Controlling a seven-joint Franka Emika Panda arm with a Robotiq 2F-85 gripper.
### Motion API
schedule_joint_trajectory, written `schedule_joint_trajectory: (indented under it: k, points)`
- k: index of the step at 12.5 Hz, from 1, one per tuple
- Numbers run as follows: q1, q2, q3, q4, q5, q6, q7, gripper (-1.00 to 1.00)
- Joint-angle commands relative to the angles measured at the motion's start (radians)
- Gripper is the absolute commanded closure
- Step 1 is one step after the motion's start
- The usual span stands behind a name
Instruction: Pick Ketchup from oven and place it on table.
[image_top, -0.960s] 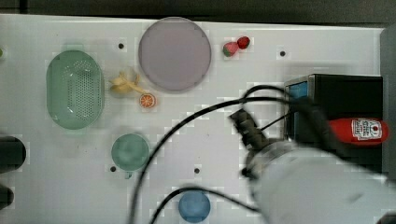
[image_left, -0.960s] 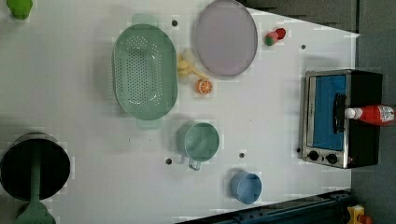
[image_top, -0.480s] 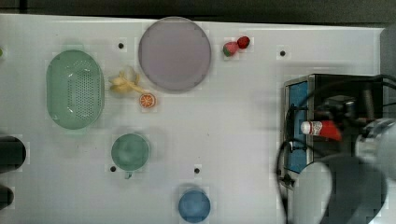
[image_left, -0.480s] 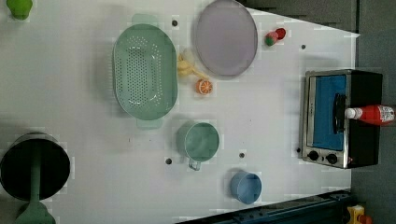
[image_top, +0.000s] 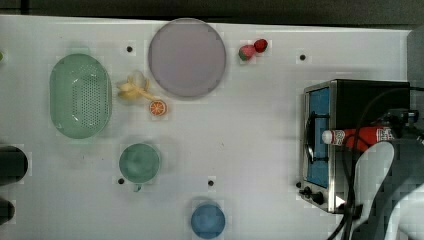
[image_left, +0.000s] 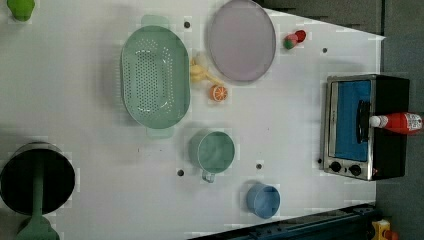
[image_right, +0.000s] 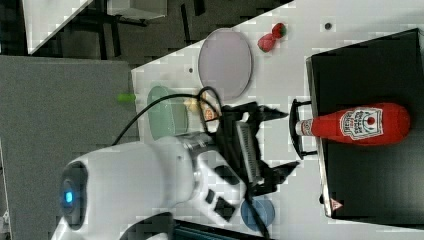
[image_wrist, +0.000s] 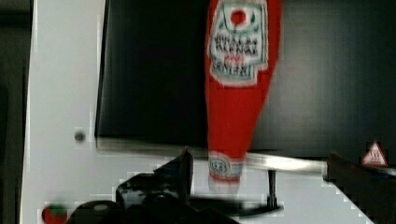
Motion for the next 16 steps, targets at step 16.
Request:
schedule_joint_trajectory:
  k: [16]
  points:
    - [-0.055,0.319,-0.07,0.019,0.22,0.227,0.008,-0.68]
